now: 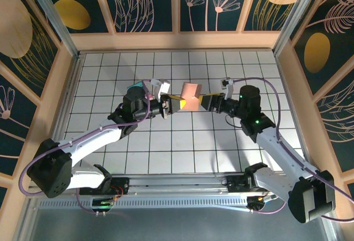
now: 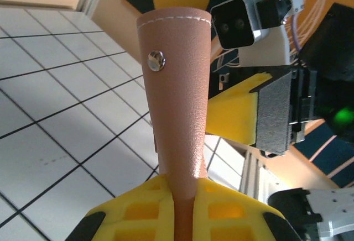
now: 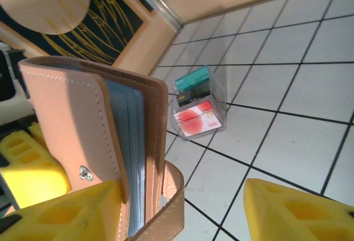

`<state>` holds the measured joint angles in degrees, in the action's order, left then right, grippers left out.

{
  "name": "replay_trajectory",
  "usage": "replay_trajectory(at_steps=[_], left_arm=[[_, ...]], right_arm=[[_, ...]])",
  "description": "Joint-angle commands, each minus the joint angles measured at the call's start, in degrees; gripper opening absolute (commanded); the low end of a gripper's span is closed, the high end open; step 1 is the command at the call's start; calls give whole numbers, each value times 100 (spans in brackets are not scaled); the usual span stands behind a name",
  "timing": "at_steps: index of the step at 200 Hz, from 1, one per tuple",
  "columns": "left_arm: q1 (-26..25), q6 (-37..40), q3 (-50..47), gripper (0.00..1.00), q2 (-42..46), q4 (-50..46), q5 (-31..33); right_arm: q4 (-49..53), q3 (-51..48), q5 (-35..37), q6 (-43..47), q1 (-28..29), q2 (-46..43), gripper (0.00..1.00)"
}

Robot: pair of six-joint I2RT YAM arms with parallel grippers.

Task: Take the credit cards out of the card holder

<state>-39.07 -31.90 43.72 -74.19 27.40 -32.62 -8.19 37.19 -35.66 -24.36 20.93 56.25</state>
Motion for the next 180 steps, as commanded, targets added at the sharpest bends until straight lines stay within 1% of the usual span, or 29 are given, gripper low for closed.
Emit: replay_trajectory(at_steps=[1,17,34,78,102,119,159,180], left_arm=[[42,-292,0,0,167,860,-490],[41,-347,-28,0,190,905,-515],[53,-467,-56,0,204,1037,-567],[49,-749,-48,0,164,1337,-777],[49,-900,-41,0,107,1500,-961],[49,-973,-44,0,82,1591,-1073],[50,-1240,-41,0,-31,1866,-1210],[50,-1401,-74,0,-131,2076,-1270]], right_arm=[[-499,-191,-547,-42,-152,-166,54],[-595,-253,-732,-61,-221,-249,50],[-761,-338,-923,-91,-266,-365,48],[-1063,-422,-1287,-176,-290,-494,46],[-1529,-509,-1617,-387,-289,-466,46],[-1763,-543,-1713,-479,-289,-461,45],[-2486,-625,-2094,-868,-278,-417,38],[-2660,-625,-2116,-983,-240,-406,37]])
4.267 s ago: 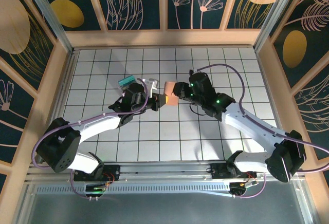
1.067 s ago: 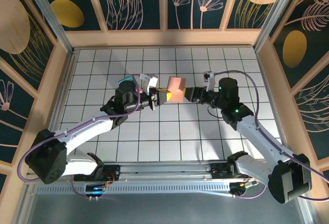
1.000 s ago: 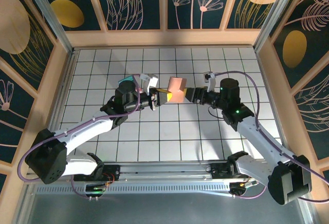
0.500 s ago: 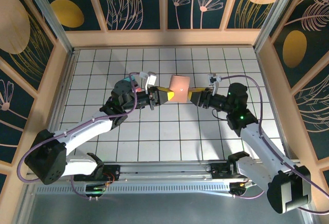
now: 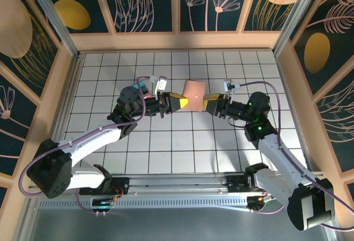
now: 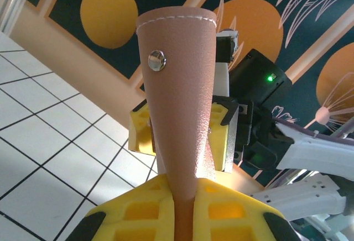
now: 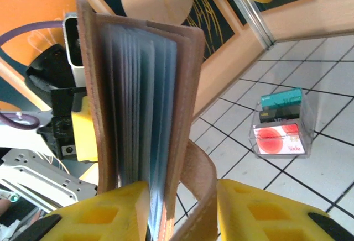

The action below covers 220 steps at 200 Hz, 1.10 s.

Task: Take the credit cards out of the card holder

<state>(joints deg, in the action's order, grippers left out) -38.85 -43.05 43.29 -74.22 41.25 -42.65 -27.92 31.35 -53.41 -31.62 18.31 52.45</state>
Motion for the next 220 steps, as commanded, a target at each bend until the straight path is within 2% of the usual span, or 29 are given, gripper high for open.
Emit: replay_trajectory(at_steps=[1,21,39,85,95,106,128,161,178,194,220], left_arm=[[27,-298,-26,0,-137,708,-268],[27,-427,-31,0,-231,881,-366],[27,-461,-22,0,-286,909,-396],[28,-258,13,0,-273,417,-111],[25,-185,26,0,-260,199,18],[30,-117,48,0,-266,4,130],[27,-149,56,16,-347,-69,205],[27,-175,176,69,-554,-144,207],[27,-174,243,88,-645,-161,214],[22,-173,305,98,-728,-205,267],[28,-149,278,99,-704,-253,434]], right_arm=[[-687,-42,-339,-257,23,-25,37],[-753,-33,-319,-299,96,32,35],[-836,-24,-312,-322,190,103,30],[-661,120,-161,-237,290,128,4],[-521,150,-62,-168,291,93,0],[-353,201,49,-98,299,63,0],[99,349,280,43,307,62,0],[895,621,786,348,409,55,0],[1347,780,1112,540,513,79,0],[1627,894,1358,650,606,109,0],[2074,1061,1771,759,668,172,0]])
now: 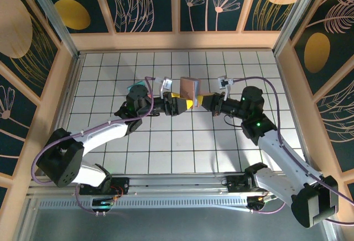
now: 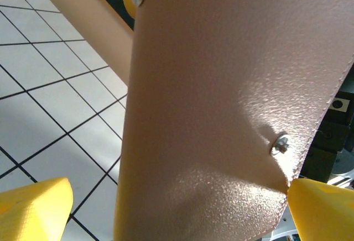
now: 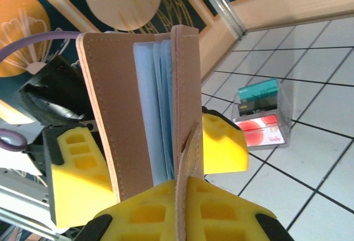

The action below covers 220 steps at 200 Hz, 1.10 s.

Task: Take the credit cards out of the card holder

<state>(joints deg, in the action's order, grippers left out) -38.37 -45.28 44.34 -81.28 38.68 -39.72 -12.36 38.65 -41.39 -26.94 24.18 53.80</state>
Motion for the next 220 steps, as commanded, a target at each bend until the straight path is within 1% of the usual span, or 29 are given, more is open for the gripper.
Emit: replay_trajectory(at_steps=[1,17,34,58,88,136,159,163,189,220], left_arm=[[-21,77,172,99,9,-7,158],[-21,211,172,99,112,-267,387],[-21,329,129,99,255,-488,771],[-16,493,171,99,349,-710,1150],[-21,541,302,99,194,-746,1193],[-16,619,427,99,-10,-869,1388],[-17,601,427,99,-85,-848,1391],[-21,589,415,99,-90,-839,1390],[-21,475,293,99,-97,-649,1402],[-14,413,224,99,-99,-528,1373]], right_arm=[[530,342,587,293,83,40,0],[848,467,878,338,97,93,0],[1208,613,1140,373,117,160,0],[1414,738,1278,417,211,216,0],[1544,875,1376,425,338,301,0],[1842,1143,1757,471,625,474,0],[2178,1370,2124,444,684,601,0],[2249,1434,2214,432,794,632,0],[2640,1692,2641,389,947,786,0],[2676,1801,2715,374,1074,886,0]])
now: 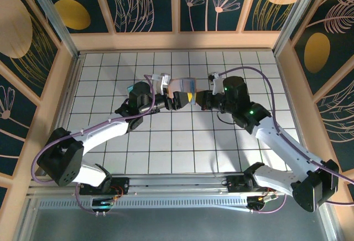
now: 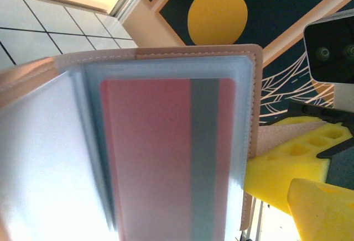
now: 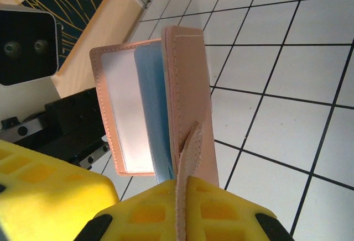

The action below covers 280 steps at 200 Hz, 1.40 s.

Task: Take the credit cards out of the card holder

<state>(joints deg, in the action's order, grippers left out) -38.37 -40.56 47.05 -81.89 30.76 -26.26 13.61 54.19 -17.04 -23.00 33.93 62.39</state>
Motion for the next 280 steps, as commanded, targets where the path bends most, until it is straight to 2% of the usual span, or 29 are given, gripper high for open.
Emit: replay_trajectory(at_steps=[1,92,133,160,187,219,280], left_arm=[[-18,-59,-51,99,-42,263,26],[-18,-49,59,99,-257,220,14],[-21,-33,99,88,-246,176,-52],[-17,-49,27,85,-167,158,6],[-21,-75,-79,87,-78,111,155],[-19,-94,-117,99,-43,128,111],[-16,-61,49,99,-127,179,-17]], right_arm=[[71,253,280,-20,98,27,0],[-88,286,122,-29,166,0,0],[-117,202,255,-54,162,-86,0],[-143,152,310,-81,166,-138,0],[-144,186,317,-82,164,-144,0],[-191,183,263,-89,166,-168,0],[-287,204,148,-108,166,-82,0]])
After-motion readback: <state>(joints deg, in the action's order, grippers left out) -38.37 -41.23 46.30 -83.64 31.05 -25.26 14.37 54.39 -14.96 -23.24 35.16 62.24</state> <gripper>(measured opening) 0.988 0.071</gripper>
